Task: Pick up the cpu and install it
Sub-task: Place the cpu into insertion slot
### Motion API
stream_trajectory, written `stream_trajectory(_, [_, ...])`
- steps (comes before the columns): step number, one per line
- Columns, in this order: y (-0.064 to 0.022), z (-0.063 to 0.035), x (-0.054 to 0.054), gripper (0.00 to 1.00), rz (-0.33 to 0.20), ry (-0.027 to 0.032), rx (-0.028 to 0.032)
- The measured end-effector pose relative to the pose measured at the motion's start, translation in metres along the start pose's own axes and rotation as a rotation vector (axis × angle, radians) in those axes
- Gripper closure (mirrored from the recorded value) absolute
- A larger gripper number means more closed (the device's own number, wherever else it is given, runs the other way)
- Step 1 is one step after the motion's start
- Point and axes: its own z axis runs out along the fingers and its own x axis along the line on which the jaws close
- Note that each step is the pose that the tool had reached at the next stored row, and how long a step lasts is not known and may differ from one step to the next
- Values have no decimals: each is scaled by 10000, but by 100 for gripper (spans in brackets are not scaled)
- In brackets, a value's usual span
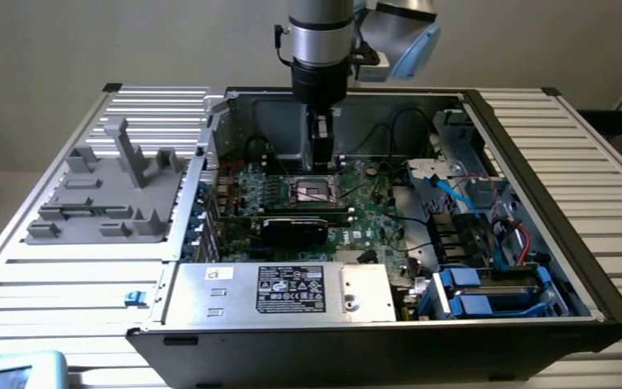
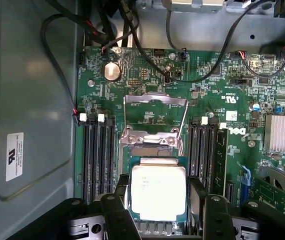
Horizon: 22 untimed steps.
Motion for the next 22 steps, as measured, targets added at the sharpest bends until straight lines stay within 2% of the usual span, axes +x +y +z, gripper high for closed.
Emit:
stream_trajectory(15, [-59, 270, -11, 44, 281, -6, 3])
stream_trajectory(22, [-60, 286, -11, 44, 307, -2, 2])
